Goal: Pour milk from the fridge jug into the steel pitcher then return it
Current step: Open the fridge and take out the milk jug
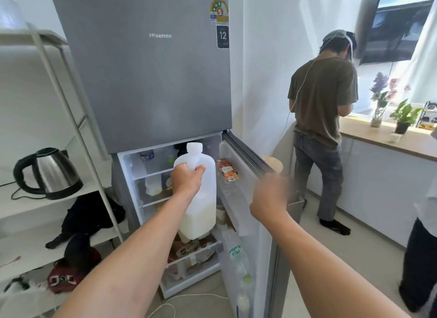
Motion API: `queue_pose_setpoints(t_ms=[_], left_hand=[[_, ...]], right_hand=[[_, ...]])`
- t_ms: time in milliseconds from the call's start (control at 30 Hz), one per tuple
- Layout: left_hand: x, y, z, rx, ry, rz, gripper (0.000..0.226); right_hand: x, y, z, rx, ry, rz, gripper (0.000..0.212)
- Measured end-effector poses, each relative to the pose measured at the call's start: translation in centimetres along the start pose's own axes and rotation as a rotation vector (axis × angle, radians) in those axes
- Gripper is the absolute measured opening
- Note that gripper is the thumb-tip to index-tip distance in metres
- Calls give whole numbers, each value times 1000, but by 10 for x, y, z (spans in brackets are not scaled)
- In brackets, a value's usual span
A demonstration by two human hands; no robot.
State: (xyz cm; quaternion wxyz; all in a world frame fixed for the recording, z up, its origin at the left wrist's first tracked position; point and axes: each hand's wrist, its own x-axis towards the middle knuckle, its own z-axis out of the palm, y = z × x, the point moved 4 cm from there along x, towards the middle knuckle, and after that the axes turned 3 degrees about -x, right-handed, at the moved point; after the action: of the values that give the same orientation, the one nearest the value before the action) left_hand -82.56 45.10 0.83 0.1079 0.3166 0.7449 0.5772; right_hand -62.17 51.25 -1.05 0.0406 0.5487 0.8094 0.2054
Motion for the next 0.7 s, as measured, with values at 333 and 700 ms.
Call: queue_pose_setpoints(t_ms=[333,700], left_hand=[[16,-15,-72,45,116,-31,27],[70,-48,-161,75,391,-20,35]], right_hand=[[2,-78,-53,222,182,-264,33],[23,-171,-91,505,137,-589,34]])
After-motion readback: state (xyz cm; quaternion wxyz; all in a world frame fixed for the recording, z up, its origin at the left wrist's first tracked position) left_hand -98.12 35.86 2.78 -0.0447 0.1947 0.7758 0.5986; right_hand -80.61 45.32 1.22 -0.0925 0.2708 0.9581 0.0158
